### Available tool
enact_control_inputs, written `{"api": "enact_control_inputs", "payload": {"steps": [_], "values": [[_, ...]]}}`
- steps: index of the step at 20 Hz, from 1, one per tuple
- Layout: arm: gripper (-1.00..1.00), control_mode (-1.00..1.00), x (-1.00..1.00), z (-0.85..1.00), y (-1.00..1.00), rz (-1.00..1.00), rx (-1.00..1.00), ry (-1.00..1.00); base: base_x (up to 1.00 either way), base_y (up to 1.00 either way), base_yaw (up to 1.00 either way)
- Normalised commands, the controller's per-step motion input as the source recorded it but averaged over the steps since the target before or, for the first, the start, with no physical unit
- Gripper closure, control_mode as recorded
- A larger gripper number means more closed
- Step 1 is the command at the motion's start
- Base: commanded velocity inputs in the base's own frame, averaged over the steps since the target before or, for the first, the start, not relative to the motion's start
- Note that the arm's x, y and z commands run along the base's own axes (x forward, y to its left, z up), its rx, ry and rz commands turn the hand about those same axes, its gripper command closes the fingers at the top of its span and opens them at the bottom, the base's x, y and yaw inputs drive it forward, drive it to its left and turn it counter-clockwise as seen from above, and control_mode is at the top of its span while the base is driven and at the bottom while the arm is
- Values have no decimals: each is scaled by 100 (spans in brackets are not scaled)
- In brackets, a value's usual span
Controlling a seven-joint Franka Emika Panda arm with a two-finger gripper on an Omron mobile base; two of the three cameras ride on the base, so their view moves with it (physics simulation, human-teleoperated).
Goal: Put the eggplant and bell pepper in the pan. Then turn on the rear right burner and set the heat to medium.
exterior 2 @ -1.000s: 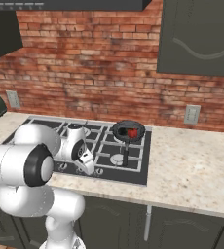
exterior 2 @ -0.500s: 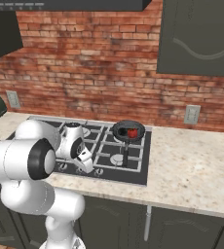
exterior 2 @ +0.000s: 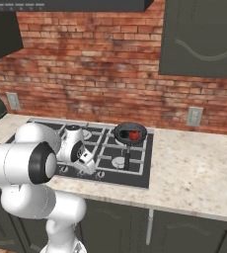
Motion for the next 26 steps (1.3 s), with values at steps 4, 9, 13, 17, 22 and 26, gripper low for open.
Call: {"api": "enact_control_inputs", "payload": {"steps": [4,9,13,17,22,26], "values": [[100,-100,-2,-29,-5,43,0,-1,0,0,0],[100,-100,0,-34,-5,48,0,-2,0,0,0],[100,-100,0,-35,-5,52,0,-4,0,0,0],[100,-100,0,-36,0,55,0,-9,0,0,0],[100,-100,-4,-36,0,57,0,-17,0,0,0],[100,-100,-3,-37,0,60,0,-21,0,0,0]]}}
